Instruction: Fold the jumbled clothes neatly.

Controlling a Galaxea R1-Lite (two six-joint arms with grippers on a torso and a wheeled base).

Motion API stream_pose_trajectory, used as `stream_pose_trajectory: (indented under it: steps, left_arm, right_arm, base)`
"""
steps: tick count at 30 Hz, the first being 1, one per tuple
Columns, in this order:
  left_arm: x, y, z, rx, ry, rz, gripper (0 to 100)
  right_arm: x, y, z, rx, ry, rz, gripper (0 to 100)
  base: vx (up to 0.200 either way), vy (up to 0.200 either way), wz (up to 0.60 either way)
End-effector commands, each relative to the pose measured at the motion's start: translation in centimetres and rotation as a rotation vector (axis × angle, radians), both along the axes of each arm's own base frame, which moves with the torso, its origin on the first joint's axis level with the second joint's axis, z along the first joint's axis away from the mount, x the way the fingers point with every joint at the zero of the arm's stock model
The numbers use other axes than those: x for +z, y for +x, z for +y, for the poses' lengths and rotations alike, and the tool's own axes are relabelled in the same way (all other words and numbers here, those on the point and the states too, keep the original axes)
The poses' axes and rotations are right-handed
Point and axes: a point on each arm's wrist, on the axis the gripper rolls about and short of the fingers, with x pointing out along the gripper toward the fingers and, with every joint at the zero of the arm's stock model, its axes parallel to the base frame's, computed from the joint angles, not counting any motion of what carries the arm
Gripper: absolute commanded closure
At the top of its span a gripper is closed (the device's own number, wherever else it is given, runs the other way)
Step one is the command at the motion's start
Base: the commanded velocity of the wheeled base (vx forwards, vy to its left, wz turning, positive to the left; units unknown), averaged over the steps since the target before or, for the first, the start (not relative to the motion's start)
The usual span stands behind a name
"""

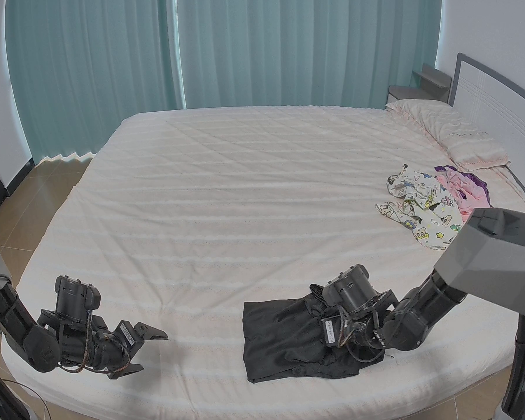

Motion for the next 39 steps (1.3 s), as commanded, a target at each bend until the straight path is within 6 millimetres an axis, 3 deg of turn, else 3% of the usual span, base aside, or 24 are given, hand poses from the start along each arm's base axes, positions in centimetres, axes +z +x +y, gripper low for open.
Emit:
stream_pose_trajectory:
  steps: [1, 5, 13, 23, 24, 31, 37, 39]
  left_arm:
    - [0.0, 0.0, 0.0, 0.001, 0.001, 0.002, 0]
    - [0.0, 0.0, 0.0, 0.001, 0.001, 0.002, 0]
    - [-0.1, 0.0, 0.0, 0.001, 0.002, 0.003, 0]
    - [-0.1, 0.0, 0.0, 0.002, 0.003, 0.003, 0]
    - [0.0, 0.0, 0.0, 0.001, 0.001, 0.002, 0]
    - [-0.1, 0.0, 0.0, -0.001, 0.004, 0.002, 0]
    - [-0.1, 0.0, 0.0, -0.001, 0.002, 0.002, 0]
    - [-0.1, 0.0, 0.0, -0.001, 0.003, 0.004, 0]
  right_arm:
    - [2.3, -1.2, -4.1, -0.081, 0.018, -0.003, 100]
    - [2.4, -2.5, -6.5, -0.109, 0.031, 0.030, 100]
    - [1.0, -3.9, -9.5, -0.168, 0.038, 0.043, 100]
    - [-0.1, -5.5, -10.8, -0.199, 0.060, 0.096, 100]
    - [-0.2, -5.6, -10.9, -0.206, 0.064, 0.101, 0]
    - [0.0, -5.8, -12.0, -0.241, 0.075, 0.109, 0]
    - [2.7, -5.1, -12.7, -0.249, 0.179, -0.015, 0]
    - [3.6, -3.6, -12.1, -0.227, 0.231, -0.058, 0]
  base:
    - [0.000, 0.000, 0.00]
    - [0.000, 0.000, 0.00]
    - [0.000, 0.000, 0.00]
    - [0.000, 0.000, 0.00]
    - [0.000, 0.000, 0.00]
    - [0.000, 0.000, 0.00]
    - [0.000, 0.000, 0.00]
    - [0.000, 0.000, 0.00]
